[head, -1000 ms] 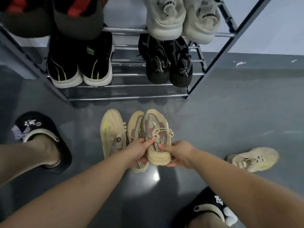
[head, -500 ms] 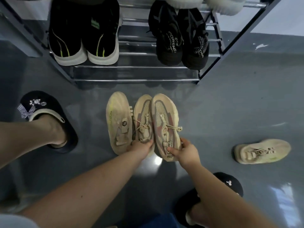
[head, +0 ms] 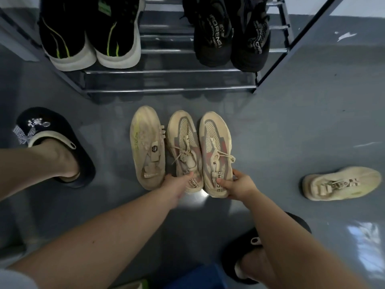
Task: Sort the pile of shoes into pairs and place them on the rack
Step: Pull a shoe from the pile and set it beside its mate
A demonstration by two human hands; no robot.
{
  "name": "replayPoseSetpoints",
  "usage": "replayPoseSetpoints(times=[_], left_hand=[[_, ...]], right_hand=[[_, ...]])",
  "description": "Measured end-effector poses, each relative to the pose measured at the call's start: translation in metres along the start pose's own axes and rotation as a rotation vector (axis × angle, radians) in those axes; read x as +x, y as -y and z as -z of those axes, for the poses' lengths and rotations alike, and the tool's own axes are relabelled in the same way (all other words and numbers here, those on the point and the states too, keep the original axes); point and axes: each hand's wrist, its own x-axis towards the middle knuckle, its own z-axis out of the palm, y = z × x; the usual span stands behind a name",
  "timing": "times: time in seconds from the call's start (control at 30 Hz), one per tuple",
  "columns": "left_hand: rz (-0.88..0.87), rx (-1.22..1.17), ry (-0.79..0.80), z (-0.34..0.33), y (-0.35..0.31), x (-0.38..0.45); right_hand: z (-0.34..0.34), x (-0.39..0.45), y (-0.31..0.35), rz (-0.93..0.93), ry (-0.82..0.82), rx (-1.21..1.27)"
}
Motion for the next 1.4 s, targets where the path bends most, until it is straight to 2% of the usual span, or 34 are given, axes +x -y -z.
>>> replayPoseSetpoints(times=[0.13, 0.4, 0.67, 0.9, 1.2, 1.4], left_hand=[[-0.036, 0.081, 0.124, -0.003, -0.012, -0.016], [-0.011, 0.064, 0.386, 0.03, -0.039, -0.052], [-0.068, 0.01, 0.489, 0.07, -0.078, -0.09], [-0.152, -0.025, 0.444, 0.113, -0.089, -0.105], [-0.087, -0.137, 0.343, 0.158, -0.087, -0.09], [-0.033, -0.137, 0.273, 0.182, -0.103, -0.063]], right_hand=[[0.02, -0.007, 0.005, -0.084, 0.047, 0.174], [0.032, -0.043, 0.028, -0.069, 0.181, 0.118], [0.031, -0.093, 0.084, 0.053, 0.196, -0.004], [0.0, -0.114, 0.115, 0.14, 0.162, -0.057], [-0.079, -0.087, 0.114, 0.104, 0.119, 0.077], [-0.101, -0.051, 0.129, 0.099, 0.107, 0.074]])
